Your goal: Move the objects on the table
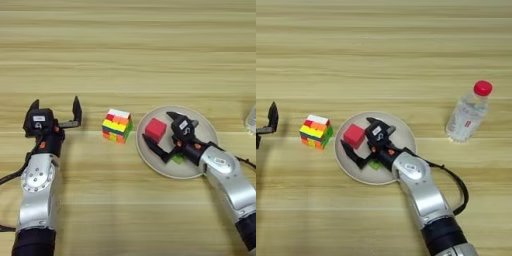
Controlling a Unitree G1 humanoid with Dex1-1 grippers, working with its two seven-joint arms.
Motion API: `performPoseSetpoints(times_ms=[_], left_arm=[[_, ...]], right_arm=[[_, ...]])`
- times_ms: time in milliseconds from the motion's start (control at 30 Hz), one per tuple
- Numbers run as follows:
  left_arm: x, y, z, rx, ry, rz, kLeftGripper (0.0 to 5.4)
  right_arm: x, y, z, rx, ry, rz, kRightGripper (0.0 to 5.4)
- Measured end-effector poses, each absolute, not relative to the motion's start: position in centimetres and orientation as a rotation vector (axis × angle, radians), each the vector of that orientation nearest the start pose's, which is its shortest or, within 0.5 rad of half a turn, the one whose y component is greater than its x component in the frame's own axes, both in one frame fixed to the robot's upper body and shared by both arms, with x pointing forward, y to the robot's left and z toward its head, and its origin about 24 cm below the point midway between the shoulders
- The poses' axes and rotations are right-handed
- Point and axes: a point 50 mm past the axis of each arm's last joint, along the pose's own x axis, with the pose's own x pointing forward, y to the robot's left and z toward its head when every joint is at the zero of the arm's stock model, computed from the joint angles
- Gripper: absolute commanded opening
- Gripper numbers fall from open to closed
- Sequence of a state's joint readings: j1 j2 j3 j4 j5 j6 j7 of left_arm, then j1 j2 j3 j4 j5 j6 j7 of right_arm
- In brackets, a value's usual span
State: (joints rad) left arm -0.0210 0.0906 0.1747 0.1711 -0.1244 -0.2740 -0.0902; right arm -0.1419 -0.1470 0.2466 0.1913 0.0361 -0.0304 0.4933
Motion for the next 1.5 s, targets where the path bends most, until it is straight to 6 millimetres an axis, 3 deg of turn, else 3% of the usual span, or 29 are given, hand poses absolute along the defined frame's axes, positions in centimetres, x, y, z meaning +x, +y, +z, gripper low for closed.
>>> performPoseSetpoints(times_ms=[533, 1367, 1500], left_arm=[[25.14, 20.69, 3.81, -0.019, -0.144, 0.101, 5.38], [25.13, 20.75, 3.46, -0.014, -0.130, 0.115, 5.40], [25.13, 20.76, 3.47, -0.014, -0.130, 0.116, 5.40]], right_arm=[[26.56, -9.11, 2.51, -0.145, 0.091, 0.757, 5.40], [26.68, -8.99, 2.46, -0.146, 0.097, 0.786, 2.39], [26.68, -8.99, 2.48, -0.145, 0.097, 0.786, 2.34]])
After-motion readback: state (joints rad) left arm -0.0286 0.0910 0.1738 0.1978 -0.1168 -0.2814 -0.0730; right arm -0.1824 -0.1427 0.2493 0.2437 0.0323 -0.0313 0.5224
